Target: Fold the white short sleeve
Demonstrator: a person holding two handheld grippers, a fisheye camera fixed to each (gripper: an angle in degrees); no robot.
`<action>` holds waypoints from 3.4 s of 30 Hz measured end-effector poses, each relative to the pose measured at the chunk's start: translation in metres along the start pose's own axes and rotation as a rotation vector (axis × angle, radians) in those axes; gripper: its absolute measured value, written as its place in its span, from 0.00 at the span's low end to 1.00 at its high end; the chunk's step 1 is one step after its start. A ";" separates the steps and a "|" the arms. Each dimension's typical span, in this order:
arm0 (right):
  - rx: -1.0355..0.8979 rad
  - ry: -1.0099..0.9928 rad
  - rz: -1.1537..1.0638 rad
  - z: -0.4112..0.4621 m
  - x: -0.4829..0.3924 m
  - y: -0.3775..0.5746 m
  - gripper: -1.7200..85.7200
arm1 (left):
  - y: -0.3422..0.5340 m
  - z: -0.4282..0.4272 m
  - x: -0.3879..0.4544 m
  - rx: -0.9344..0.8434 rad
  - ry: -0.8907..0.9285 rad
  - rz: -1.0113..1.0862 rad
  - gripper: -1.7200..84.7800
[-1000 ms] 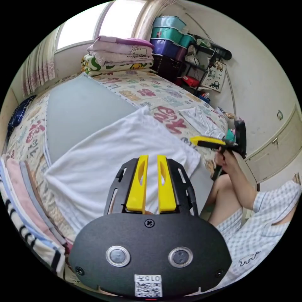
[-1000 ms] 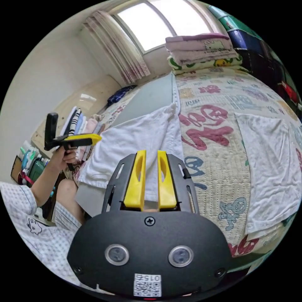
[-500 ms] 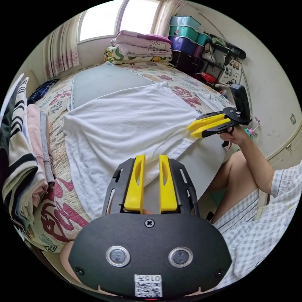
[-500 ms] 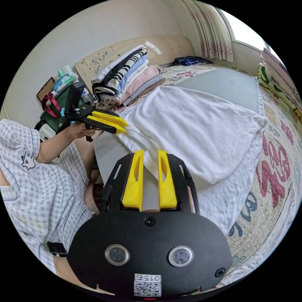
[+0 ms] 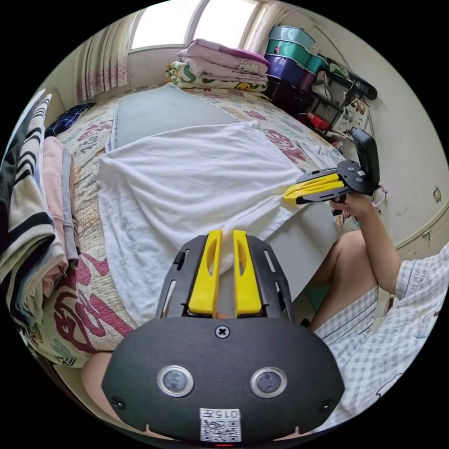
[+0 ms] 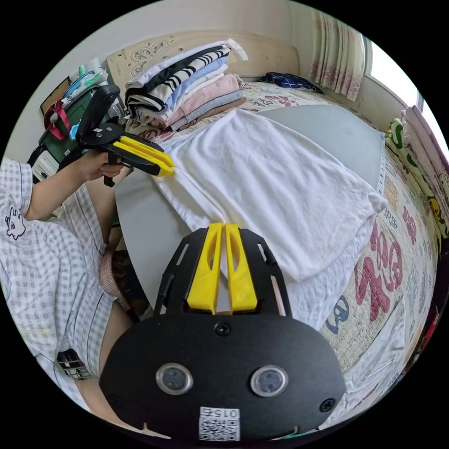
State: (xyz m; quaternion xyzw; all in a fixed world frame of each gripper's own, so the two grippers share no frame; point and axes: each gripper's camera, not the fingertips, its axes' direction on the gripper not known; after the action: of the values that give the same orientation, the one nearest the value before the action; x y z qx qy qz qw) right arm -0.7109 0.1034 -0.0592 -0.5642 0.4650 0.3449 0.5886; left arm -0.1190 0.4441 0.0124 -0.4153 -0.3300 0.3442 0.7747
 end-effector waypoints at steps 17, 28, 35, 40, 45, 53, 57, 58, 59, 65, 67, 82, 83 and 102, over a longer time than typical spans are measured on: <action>-0.022 -0.101 0.069 0.146 -0.005 -0.014 0.01 | 0.047 0.054 0.002 -0.047 -0.099 0.059 0.04; -0.010 -0.182 0.174 0.247 -0.005 -0.058 0.02 | 0.063 0.082 -0.005 -0.064 -0.124 0.022 0.04; -0.106 -0.138 0.203 0.319 -0.022 -0.113 0.02 | 0.080 0.095 -0.018 -0.016 -0.077 -0.013 0.04; -0.314 -0.094 0.224 0.373 -0.034 -0.173 0.02 | 0.098 0.102 -0.021 0.062 -0.077 -0.025 0.03; -0.542 -0.058 0.273 0.428 -0.051 -0.233 0.05 | 0.107 0.107 -0.022 0.098 -0.086 -0.033 0.03; -0.621 0.141 0.486 0.376 -0.080 -0.344 0.13 | 0.116 0.111 -0.028 0.142 -0.058 0.000 0.03; -0.475 0.312 0.439 0.301 -0.128 -0.412 0.14 | 0.116 0.111 -0.017 0.156 -0.129 0.043 0.03; -0.410 0.351 0.423 0.279 -0.146 -0.431 0.14 | 0.117 0.111 -0.014 0.163 -0.148 0.051 0.03; -0.371 0.387 0.404 0.263 -0.163 -0.447 0.14 | 0.117 0.110 -0.013 0.168 -0.154 0.052 0.03; -0.327 0.529 0.357 0.219 -0.231 -0.504 0.15 | 0.110 0.104 -0.025 0.173 -0.062 -0.003 0.03; -0.307 0.554 0.327 0.211 -0.249 -0.515 0.15 | 0.107 0.102 -0.025 0.174 -0.053 -0.008 0.03; -0.283 0.402 0.283 0.143 -0.222 -0.480 0.17 | 0.072 0.067 -0.022 0.189 0.042 -0.081 0.03; -0.255 0.354 0.288 0.136 -0.208 -0.465 0.17 | 0.068 0.063 -0.021 0.192 0.051 -0.087 0.03; 0.112 -0.130 0.908 0.068 0.009 -0.128 0.14 | -0.120 -0.067 0.069 0.271 0.038 0.171 0.10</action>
State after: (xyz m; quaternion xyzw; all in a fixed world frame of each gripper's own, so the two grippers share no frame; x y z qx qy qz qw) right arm -0.5776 0.1529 -0.0286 -0.2481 0.6452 0.5766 0.4356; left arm 0.0024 0.4217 0.1031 -0.3401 -0.2294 0.4423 0.7975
